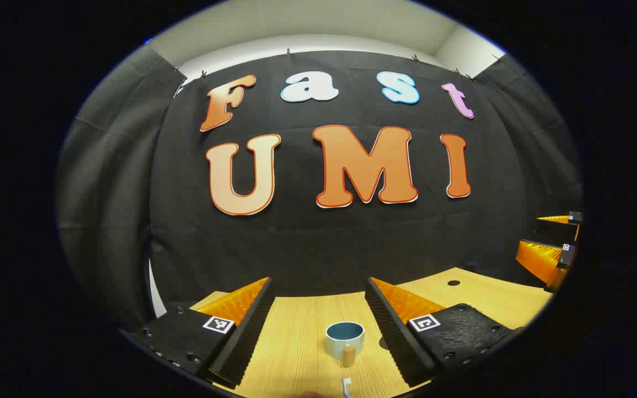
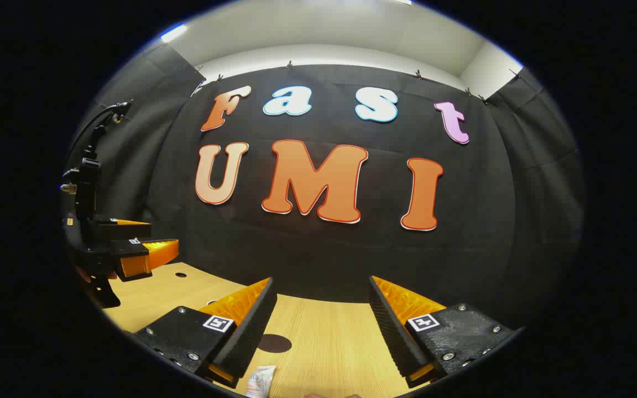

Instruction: Put the toothbrush and toothpaste on the desktop into the cup, then pick up the cup and place it on the coaster on the desktop.

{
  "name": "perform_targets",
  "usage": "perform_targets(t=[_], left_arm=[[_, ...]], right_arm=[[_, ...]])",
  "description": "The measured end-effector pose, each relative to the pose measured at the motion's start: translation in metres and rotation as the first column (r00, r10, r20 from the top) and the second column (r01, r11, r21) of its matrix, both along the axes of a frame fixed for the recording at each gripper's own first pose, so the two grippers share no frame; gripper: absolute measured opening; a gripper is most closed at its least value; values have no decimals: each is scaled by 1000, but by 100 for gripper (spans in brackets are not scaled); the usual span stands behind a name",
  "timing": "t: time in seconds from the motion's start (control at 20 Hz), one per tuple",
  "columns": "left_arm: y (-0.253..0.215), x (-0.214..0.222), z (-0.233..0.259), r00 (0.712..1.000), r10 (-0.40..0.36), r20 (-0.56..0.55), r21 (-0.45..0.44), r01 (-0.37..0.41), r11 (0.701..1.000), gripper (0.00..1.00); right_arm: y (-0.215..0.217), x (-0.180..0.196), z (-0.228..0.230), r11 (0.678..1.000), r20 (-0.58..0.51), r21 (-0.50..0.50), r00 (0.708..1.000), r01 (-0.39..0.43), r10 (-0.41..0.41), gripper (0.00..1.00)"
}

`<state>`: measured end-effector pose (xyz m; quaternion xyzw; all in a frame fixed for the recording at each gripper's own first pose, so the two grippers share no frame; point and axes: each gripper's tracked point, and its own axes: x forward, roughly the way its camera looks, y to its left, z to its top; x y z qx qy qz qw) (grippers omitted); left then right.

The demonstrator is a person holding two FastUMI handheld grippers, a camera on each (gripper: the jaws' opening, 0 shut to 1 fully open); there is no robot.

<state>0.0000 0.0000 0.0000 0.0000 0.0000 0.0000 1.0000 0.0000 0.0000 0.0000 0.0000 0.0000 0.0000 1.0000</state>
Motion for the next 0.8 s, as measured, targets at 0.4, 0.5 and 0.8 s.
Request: perform_targets(t=[0.4,0.5,0.8], left_arm=[[-2,3,2,1000,14,6,-11,-14,1000,98],[-3,4,5,1000,16,13,-17,-15,1000,100],[-4,-1,26,997,37,61,-16,-37,999,100]], right_arm=[[-8,4,4,998,5,63,1000,-8,8,98],[-11,5,6,997,6,76,1000,-7,7,98],[-8,13,11,996,8,80,999,-32,32,98]])
